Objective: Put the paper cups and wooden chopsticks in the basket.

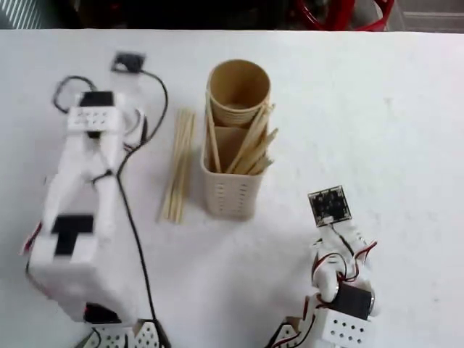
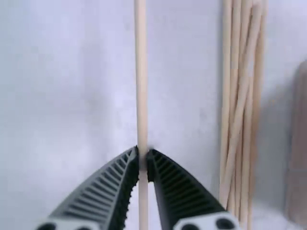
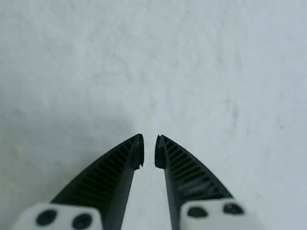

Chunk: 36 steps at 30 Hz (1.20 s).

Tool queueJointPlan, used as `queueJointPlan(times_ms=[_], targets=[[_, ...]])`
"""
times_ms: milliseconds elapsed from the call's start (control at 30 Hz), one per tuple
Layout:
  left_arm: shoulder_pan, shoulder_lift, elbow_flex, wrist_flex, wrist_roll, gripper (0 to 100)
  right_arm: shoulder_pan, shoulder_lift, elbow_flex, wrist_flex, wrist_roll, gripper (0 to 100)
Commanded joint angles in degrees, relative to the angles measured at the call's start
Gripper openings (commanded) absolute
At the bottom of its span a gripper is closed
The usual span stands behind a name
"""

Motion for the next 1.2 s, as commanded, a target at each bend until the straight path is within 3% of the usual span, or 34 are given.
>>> queueJointPlan(times_ms=[0,133,267,600,733,867,1167], targets=[[0.22,-22.11,1.23,0.53,-0.53,2,0.22,-0.31,0.53,0.22,0.26,5.7],[5.14,-40.57,1.41,-0.09,-0.53,2,0.22,-0.31,0.53,0.22,0.26,5.7],[17.45,-51.56,1.76,-4.84,-0.70,2,0.22,-0.31,0.53,0.22,0.26,5.7],[42.15,-53.14,4.66,-21.45,-3.96,2,0.22,-0.31,0.53,0.22,0.26,5.7],[44.44,-52.62,13.71,-27.96,-9.76,2,0.22,-0.31,0.53,0.22,0.26,5.7],[44.35,-52.26,21.45,-36.04,-11.08,2,0.22,-0.31,0.53,0.22,0.26,5.7],[44.18,-52.44,21.98,-35.16,-11.08,6,0.22,-0.31,0.53,0.22,0.26,5.7]])
